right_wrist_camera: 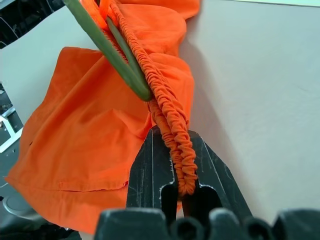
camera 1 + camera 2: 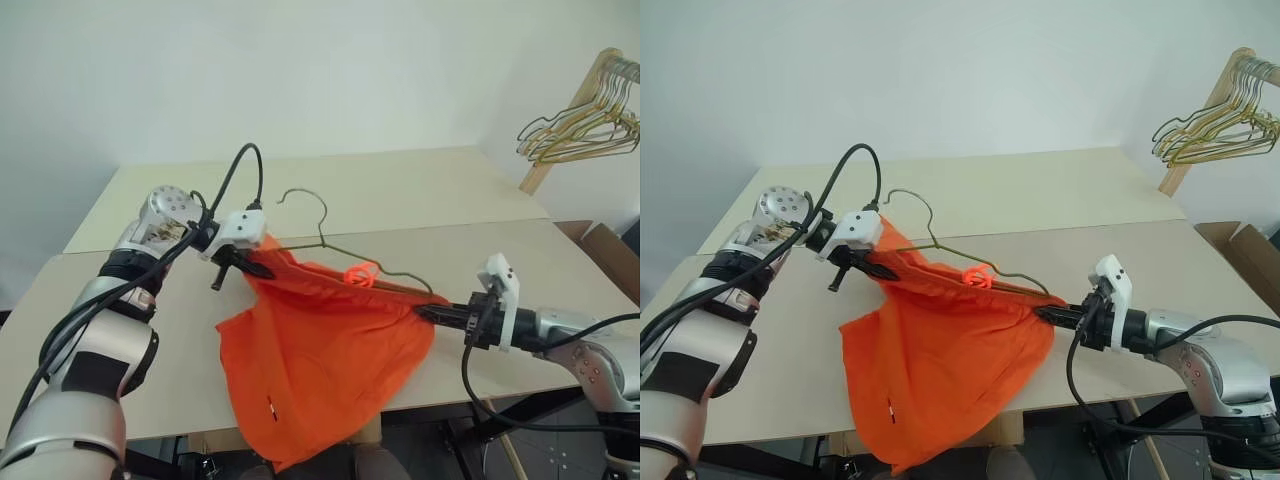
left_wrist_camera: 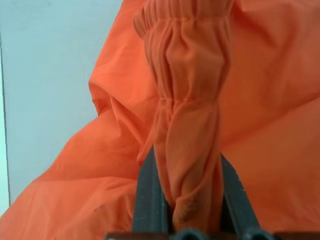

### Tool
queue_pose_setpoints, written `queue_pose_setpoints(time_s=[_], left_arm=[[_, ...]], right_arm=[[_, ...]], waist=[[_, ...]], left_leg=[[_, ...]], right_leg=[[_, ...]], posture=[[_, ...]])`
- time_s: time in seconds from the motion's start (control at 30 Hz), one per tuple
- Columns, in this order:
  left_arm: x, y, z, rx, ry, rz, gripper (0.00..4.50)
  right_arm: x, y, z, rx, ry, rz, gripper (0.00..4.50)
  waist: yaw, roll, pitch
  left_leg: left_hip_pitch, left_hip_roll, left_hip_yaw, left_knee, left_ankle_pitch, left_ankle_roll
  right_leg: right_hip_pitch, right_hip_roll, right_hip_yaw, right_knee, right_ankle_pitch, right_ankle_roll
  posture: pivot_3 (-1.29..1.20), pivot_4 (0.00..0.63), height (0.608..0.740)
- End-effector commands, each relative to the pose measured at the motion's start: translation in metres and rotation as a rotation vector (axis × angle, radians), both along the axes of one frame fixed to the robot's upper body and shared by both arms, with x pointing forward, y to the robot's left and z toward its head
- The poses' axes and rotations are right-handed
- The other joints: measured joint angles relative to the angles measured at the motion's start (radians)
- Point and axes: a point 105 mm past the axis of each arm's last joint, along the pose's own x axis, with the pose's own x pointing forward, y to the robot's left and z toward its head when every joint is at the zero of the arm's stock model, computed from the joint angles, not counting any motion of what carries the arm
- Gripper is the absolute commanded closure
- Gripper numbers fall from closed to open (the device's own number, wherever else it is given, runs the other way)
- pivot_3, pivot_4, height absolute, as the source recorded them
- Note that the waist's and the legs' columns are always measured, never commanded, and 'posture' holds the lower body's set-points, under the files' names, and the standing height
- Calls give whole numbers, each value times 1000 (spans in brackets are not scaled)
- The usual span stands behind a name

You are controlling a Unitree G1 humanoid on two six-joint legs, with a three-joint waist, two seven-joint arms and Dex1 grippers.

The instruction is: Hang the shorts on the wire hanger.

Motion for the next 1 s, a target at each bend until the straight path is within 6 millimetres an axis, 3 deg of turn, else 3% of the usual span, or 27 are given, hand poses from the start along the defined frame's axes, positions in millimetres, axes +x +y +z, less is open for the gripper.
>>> queue_pose_setpoints(time_s=[0.03,0.3,1.0], left_arm=[[2,38,-6,93,-2,113,4500],[8,49,-6,79,1,206,4500],[-7,30,-3,-82,113,138,4500]], right_arm=[[4,-27,13,-43,-38,-90,4490],[2,-30,12,-48,-35,-84,4490],[2,-21,10,-36,-54,-60,4490]], waist=[[1,0,0],[6,0,0],[5,0,0]], left_leg=[[0,0,0,0,0,0],[0,0,0,0,0,0],[0,0,0,0,0,0]], right_leg=[[0,0,0,0,0,0],[0,0,0,0,0,0],[0,0,0,0,0,0]], posture=[[-184,0,740],[-187,0,740],[-186,0,740]])
